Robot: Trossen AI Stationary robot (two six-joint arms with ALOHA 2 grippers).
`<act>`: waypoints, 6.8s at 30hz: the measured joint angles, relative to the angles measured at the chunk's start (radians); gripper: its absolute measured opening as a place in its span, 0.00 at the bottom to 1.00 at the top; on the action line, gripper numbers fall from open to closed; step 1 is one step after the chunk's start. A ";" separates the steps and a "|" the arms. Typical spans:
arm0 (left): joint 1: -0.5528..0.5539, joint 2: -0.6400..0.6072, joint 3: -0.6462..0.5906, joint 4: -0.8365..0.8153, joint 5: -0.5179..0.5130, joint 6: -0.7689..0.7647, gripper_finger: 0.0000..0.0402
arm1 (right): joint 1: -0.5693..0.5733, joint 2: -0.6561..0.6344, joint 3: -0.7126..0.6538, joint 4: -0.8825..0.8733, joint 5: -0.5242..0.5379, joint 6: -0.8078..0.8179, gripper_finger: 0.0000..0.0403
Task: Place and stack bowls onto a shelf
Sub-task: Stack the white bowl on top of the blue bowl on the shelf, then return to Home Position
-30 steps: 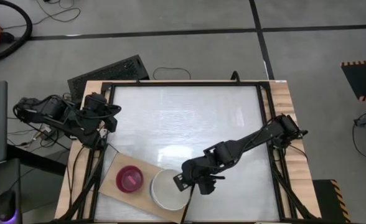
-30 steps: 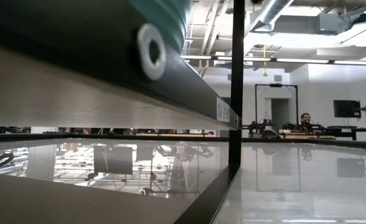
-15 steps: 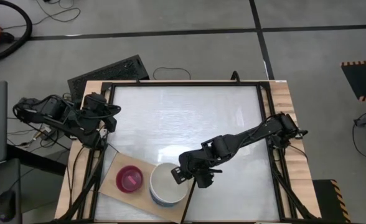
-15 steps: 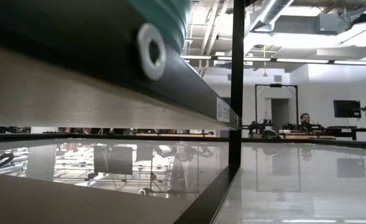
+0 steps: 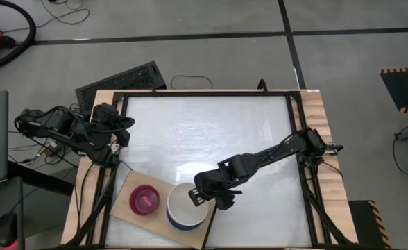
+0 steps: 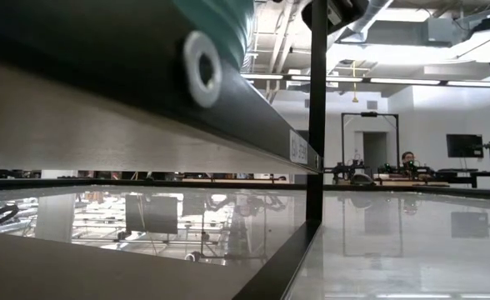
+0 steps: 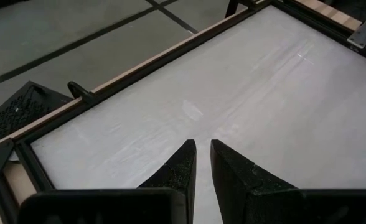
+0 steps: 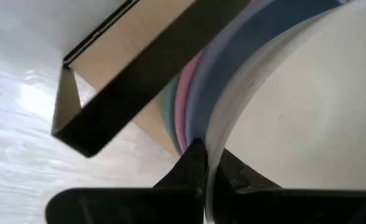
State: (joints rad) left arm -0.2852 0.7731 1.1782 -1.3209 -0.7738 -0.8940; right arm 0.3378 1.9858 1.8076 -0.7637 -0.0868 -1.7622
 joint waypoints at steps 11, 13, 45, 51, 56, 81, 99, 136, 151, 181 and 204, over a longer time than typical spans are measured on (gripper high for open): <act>0.000 0.000 0.000 0.000 -0.001 0.009 0.08 | 0.007 0.000 0.000 -0.014 -0.018 0.000 0.12; 0.000 0.000 0.000 0.000 -0.001 0.009 0.08 | 0.007 0.000 0.000 -0.014 -0.018 0.003 0.13; 0.000 -0.002 0.000 0.002 0.006 0.026 0.08 | 0.012 -0.003 0.062 -0.010 -0.022 0.177 0.24; 0.000 -0.002 0.000 0.002 0.006 0.035 0.08 | 0.024 -0.003 0.071 -0.073 -0.023 0.178 0.34; 0.000 -0.002 0.000 0.002 0.006 0.037 0.09 | 0.028 -0.003 0.071 -0.084 -0.022 0.239 0.37; 0.000 -0.002 0.000 0.002 0.006 0.036 0.09 | 0.033 -0.042 0.071 -0.108 0.120 0.368 0.48; 0.000 -0.001 0.000 0.002 -0.053 0.018 0.09 | 0.099 -0.148 0.071 -0.010 0.197 1.203 0.05; 0.000 -0.002 0.000 0.043 -0.073 -0.053 0.09 | 0.095 -0.219 0.000 0.057 0.251 1.363 0.11; 0.000 -0.002 0.000 0.317 0.130 0.113 0.09 | -0.028 -0.553 0.003 -0.098 0.276 1.618 0.09; -0.003 -0.682 -0.311 0.747 0.769 0.607 0.11 | -0.342 -1.515 -1.089 0.673 0.047 2.033 0.09; -0.004 -0.772 -0.660 0.877 0.832 0.534 0.11 | -0.330 -1.951 -1.719 1.045 0.146 2.137 0.09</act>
State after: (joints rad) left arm -0.2890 0.0006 0.5183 -0.4436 0.0584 -0.3601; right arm 0.0073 0.0348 0.0886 0.2812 0.0591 0.3743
